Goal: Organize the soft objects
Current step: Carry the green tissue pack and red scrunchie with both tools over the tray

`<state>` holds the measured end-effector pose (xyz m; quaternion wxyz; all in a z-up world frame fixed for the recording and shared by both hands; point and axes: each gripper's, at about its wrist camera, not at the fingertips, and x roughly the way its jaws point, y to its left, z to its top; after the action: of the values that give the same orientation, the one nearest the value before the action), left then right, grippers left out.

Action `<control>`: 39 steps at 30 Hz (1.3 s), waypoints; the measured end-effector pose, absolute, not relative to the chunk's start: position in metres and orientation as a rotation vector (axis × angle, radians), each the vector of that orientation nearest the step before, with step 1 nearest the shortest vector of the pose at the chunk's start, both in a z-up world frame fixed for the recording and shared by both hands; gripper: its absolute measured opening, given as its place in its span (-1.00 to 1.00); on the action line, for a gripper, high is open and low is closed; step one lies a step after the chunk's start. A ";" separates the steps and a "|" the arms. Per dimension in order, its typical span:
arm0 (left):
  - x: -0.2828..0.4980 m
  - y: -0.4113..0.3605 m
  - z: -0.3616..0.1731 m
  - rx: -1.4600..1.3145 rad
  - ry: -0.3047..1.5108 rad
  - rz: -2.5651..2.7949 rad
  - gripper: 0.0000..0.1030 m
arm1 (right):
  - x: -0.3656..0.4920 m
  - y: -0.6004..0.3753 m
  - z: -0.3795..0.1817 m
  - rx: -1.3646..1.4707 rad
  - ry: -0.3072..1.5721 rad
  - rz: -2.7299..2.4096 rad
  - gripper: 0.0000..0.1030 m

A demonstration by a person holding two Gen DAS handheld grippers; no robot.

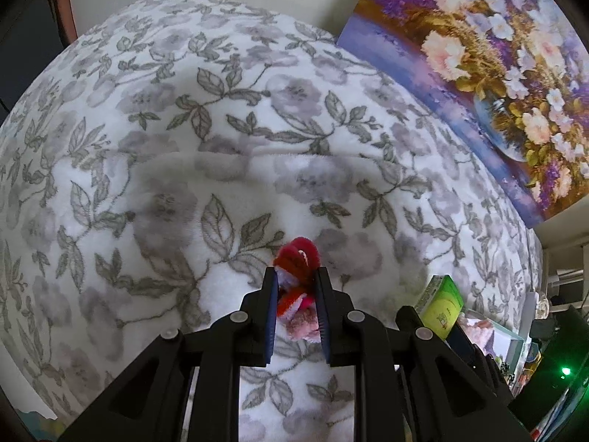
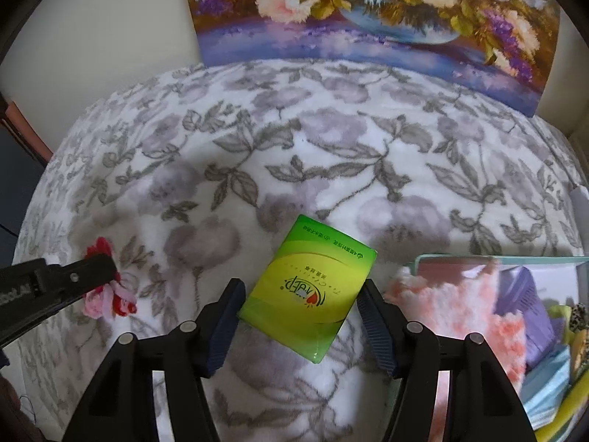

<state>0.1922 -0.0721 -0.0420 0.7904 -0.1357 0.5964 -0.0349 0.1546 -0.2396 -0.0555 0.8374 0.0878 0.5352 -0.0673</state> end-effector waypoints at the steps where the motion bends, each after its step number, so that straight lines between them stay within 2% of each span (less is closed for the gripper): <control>1: 0.191 -0.072 -0.039 -0.289 1.278 -0.079 -0.61 | 0.152 -0.239 -0.051 0.186 1.127 -0.140 0.28; 18: 0.133 -0.095 0.010 -0.201 1.182 -0.210 -0.61 | 0.068 -0.247 0.008 0.169 1.069 -0.171 0.28; 30: 0.091 -0.119 0.013 -0.129 1.169 -0.256 -0.61 | 0.015 -0.262 0.012 0.202 1.086 -0.218 0.28; 39: 0.080 -0.147 0.017 -0.073 1.159 -0.306 -0.60 | 0.007 -0.298 0.013 0.245 1.088 -0.267 0.28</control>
<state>0.0801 -0.1471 0.0168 0.8252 -0.0345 0.5451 -0.1439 0.0070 -0.2982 0.0125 0.8401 0.1160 0.5146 -0.1261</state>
